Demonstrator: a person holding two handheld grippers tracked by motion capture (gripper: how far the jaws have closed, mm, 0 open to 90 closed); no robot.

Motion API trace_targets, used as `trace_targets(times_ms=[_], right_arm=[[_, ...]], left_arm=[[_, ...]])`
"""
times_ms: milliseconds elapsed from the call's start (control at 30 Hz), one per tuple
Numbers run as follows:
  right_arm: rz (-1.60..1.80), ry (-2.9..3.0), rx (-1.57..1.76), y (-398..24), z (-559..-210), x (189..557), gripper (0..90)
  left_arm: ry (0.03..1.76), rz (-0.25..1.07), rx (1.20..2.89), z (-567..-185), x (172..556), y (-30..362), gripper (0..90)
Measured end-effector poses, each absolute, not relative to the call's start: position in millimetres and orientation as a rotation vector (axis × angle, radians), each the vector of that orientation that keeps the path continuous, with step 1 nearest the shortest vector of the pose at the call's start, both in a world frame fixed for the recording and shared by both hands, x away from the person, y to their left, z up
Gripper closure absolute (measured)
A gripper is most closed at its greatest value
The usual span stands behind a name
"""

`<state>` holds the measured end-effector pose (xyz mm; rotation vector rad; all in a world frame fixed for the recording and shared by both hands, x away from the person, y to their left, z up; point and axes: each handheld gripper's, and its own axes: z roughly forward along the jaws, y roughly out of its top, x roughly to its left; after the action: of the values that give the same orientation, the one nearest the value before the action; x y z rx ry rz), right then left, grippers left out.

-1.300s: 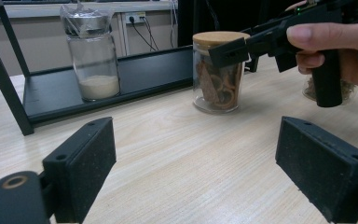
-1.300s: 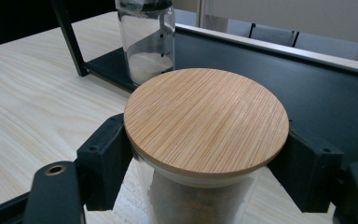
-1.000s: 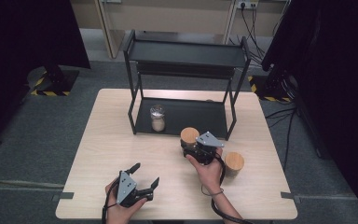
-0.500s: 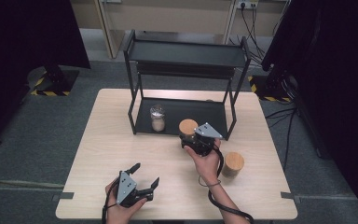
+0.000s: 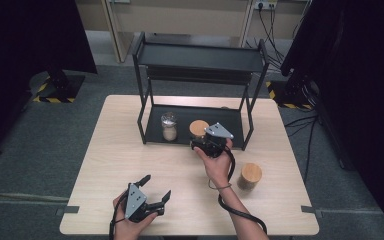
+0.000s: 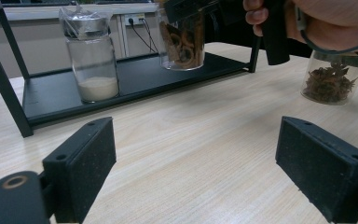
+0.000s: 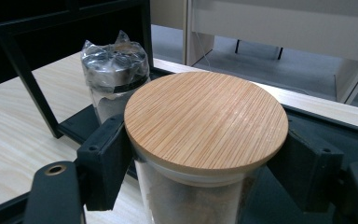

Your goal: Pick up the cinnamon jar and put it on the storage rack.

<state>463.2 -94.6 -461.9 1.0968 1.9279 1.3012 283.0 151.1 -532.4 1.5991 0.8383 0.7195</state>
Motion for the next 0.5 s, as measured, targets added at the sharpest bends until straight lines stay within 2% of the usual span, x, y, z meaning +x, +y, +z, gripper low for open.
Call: trace_targets(times_ms=[500], right_arm=[[1.288,1.921,1.158,-89.8,-466.2,490.4,26.2]], left_arm=[[0.837,0.719,1.598,-532.5,282.8,151.2,11.7]])
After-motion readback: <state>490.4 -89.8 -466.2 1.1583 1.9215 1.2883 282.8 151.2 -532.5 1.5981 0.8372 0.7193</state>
